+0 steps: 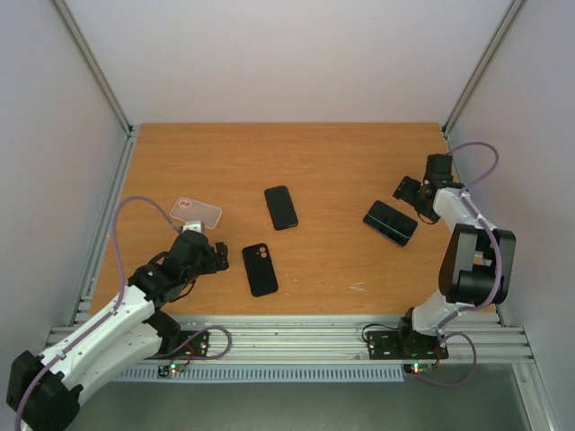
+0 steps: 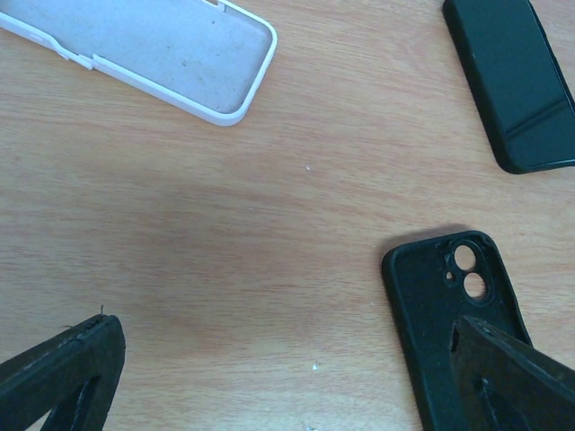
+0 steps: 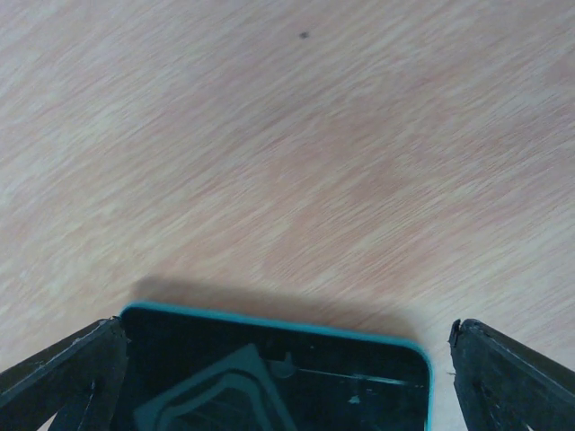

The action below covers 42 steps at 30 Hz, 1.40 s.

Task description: Put the phone into the phone case

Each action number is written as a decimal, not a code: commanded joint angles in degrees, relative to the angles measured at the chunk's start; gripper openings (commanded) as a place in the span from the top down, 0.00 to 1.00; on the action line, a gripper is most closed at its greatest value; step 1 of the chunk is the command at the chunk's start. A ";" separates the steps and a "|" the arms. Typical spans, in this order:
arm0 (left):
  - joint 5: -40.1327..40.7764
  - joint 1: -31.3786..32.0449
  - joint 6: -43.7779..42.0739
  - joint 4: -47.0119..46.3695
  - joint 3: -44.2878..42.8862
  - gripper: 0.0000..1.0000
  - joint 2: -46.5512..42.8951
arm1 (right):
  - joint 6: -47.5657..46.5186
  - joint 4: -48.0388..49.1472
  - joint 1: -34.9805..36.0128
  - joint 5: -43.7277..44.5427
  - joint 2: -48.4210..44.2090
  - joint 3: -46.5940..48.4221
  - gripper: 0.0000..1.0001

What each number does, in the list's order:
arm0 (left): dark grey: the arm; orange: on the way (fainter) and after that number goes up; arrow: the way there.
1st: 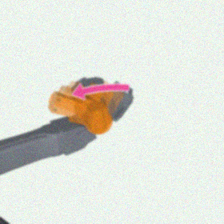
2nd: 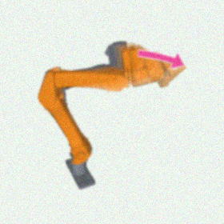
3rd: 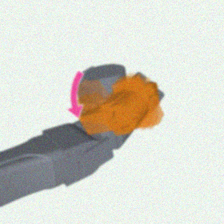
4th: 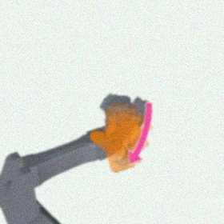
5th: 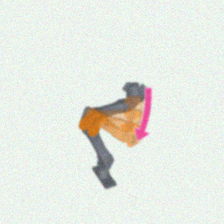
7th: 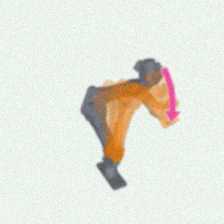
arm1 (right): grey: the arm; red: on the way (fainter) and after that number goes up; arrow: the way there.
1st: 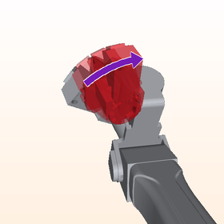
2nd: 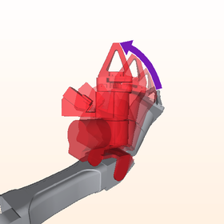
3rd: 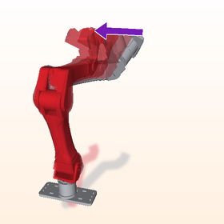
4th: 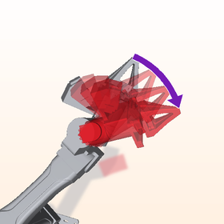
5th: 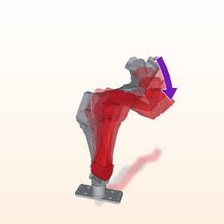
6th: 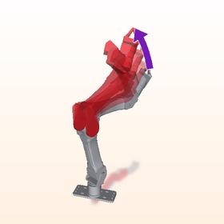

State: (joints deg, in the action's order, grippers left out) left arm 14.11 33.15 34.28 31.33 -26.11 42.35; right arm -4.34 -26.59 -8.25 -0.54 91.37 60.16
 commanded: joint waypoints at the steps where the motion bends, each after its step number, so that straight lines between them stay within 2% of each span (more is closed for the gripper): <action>1: -0.18 -0.02 -0.73 -2.62 0.51 0.01 -0.29 | 2.22 -1.64 -4.47 -7.07 5.20 4.09 0.02; 9: -0.67 0.05 -0.79 -2.65 0.39 0.01 -0.37 | 1.73 -1.97 -7.05 -10.55 14.98 10.38 0.02; 14: -0.31 0.05 -0.80 -2.28 0.40 0.01 -1.02 | 0.53 -2.03 -7.06 -13.94 17.70 10.56 0.02; 23: -0.74 0.05 -0.71 -2.20 0.53 0.01 -1.38 | 0.81 -0.66 -7.13 -18.28 13.12 2.87 0.02; 33: -0.93 0.03 -0.56 -2.57 0.71 0.01 -0.94 | 1.18 -0.08 -6.08 -23.61 7.99 -5.11 0.07; 42: -0.71 -0.03 -0.54 -2.69 0.62 0.01 0.26 | -2.22 -4.96 1.54 -13.20 8.52 -3.48 0.06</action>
State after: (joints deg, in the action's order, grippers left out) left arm 13.08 33.15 34.06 31.03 -26.11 42.37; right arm -4.58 -25.43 -9.69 -18.72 98.56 56.29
